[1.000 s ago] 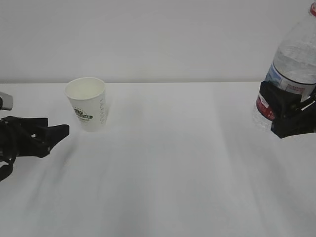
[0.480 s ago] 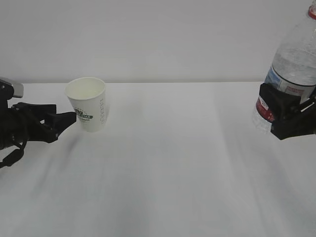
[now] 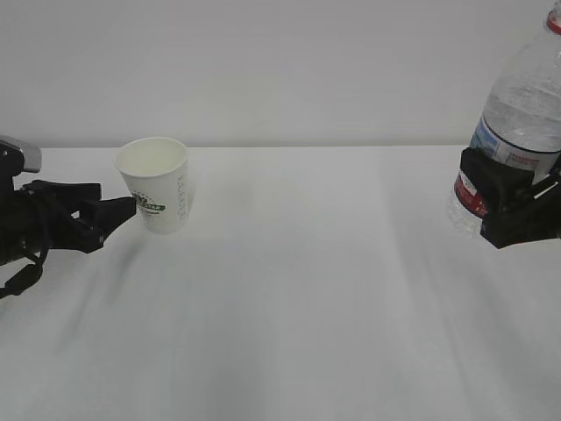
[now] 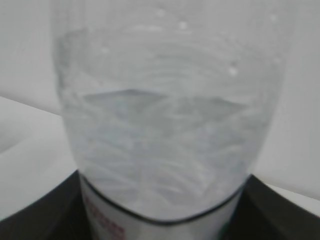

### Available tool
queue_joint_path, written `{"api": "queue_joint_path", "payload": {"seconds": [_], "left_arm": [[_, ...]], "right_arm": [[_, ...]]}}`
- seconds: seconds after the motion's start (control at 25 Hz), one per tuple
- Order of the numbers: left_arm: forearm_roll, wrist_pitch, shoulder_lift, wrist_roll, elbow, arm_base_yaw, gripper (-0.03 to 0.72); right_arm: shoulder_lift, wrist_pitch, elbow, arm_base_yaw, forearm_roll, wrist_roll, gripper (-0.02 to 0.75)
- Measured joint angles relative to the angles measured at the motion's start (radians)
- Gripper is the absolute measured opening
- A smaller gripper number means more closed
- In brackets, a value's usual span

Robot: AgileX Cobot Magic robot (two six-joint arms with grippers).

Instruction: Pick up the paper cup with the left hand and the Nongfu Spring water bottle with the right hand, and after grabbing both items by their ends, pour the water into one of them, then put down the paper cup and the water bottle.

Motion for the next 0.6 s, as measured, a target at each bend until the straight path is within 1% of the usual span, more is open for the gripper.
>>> {"api": "queue_joint_path", "payload": {"seconds": [0.2,0.44,0.52,0.6], "left_arm": [[0.036,0.000,0.000,0.076,0.000,0.000,0.516],[0.036,0.013,0.003,0.087,0.000,0.000,0.521],[0.036,0.022,0.015,0.088,0.000,0.000,0.548],[0.036,0.027,0.037,0.088,0.000,0.000,0.603]], "right_arm": [[0.000,0.000,0.000,0.000,0.000,0.000,0.494],[0.000,0.000,0.000,0.000,0.000,0.000,0.494],[0.000,0.000,0.000,0.000,0.000,0.000,0.494],[0.000,0.000,0.000,0.000,0.000,0.000,0.494]]}}
